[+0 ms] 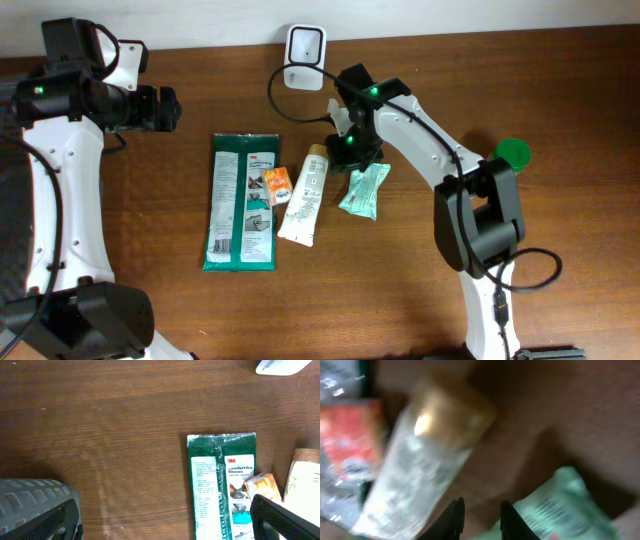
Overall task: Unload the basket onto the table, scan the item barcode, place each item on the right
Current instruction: 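Reach right gripper to the light green packet and grasp it, then lift packet with right gripper and present it to the scanner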
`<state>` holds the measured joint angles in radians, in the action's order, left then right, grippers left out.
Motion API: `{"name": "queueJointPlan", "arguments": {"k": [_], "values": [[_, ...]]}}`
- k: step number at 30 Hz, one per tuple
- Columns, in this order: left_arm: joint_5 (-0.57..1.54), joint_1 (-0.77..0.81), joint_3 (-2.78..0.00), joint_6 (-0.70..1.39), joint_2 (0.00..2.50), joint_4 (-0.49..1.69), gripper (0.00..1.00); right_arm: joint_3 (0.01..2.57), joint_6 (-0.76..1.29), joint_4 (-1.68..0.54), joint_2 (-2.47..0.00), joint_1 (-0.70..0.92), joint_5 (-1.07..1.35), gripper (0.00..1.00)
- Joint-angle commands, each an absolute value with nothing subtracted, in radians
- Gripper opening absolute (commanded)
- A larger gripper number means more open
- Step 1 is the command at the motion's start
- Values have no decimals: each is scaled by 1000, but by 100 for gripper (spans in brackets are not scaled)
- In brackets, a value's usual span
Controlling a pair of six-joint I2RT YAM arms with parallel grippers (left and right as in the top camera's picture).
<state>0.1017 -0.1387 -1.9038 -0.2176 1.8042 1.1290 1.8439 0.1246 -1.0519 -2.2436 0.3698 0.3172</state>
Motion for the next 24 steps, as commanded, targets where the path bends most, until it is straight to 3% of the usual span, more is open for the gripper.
{"name": "queueJointPlan", "arguments": {"k": [1,7,12,16,17,24], "values": [[112,-141,-1910,-230,1784,1128,99,1832,126,-1034,-2290,331,272,23],[112,-141,-1910,-231,1784,1128,99,1846,111,-1063,-2300,246,293,22],[112,-141,-1910,-230,1784,1128,99,2019,2,-1261,-2272,183,431,24],[112,-141,-1910,-230,1784,1128,99,2141,1,-1433,-2261,125,439,61],[112,-141,-1910,-231,1784,1128,99,2137,7,-1467,-2263,112,438,66],[112,-141,-1910,-230,1784,1128,99,1874,1,-1449,-2266,83,456,73]]}}
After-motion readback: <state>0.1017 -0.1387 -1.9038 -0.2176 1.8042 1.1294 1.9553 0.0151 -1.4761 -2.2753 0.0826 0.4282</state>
